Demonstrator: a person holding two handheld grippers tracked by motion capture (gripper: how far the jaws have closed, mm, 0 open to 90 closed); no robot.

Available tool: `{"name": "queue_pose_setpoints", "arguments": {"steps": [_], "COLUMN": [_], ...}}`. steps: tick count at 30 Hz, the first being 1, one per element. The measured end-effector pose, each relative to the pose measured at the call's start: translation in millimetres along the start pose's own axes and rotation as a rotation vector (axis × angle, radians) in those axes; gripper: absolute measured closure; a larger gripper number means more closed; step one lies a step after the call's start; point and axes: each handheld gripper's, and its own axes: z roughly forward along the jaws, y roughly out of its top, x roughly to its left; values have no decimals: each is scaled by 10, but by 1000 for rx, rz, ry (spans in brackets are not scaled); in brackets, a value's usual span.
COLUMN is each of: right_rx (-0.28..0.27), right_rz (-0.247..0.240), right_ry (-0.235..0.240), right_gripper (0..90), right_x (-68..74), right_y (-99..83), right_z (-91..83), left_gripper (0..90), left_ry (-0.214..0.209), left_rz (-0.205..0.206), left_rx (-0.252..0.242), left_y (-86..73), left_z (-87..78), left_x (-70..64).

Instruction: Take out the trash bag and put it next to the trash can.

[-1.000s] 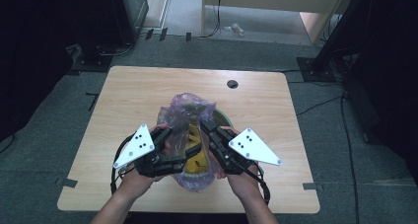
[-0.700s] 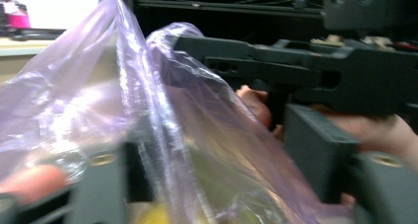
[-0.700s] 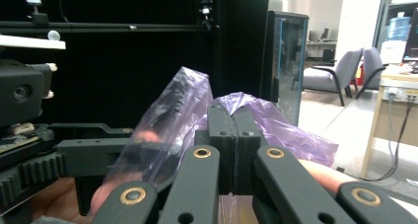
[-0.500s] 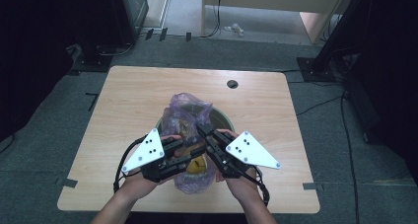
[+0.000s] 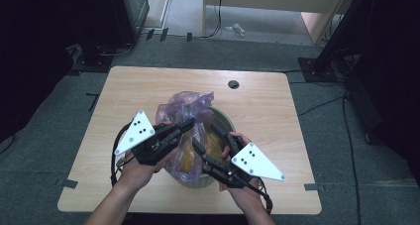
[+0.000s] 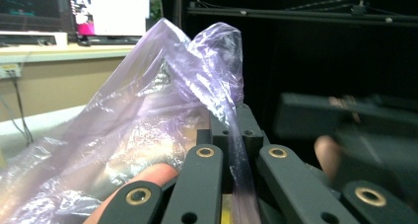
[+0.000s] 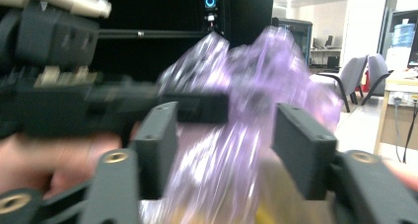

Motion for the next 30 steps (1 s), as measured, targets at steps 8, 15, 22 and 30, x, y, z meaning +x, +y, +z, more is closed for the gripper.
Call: {"name": "queue_pose_setpoints", "arguments": {"steps": [8,15,22,30], "right_rx": [127,153,93,135], "right_rz": [-153,-204,-146,-138], "right_ry": [69,-3,-157,-206], "right_gripper": [38,445,233,429], "right_x": [301,337,194,80], "right_y": [-151,-181,-101,-119], "right_z": [70,118,126,181], "left_gripper": [882,864,871,856], "left_ry": [17,-30,-132,-223], "left_rz": [-7,41,86,132], "left_rx": [-32,-23,4,21], "left_y": [118,120,71,37], "left_z": [33,-9,-101,-161], "left_x": [-52,-130,-229,-320]}}
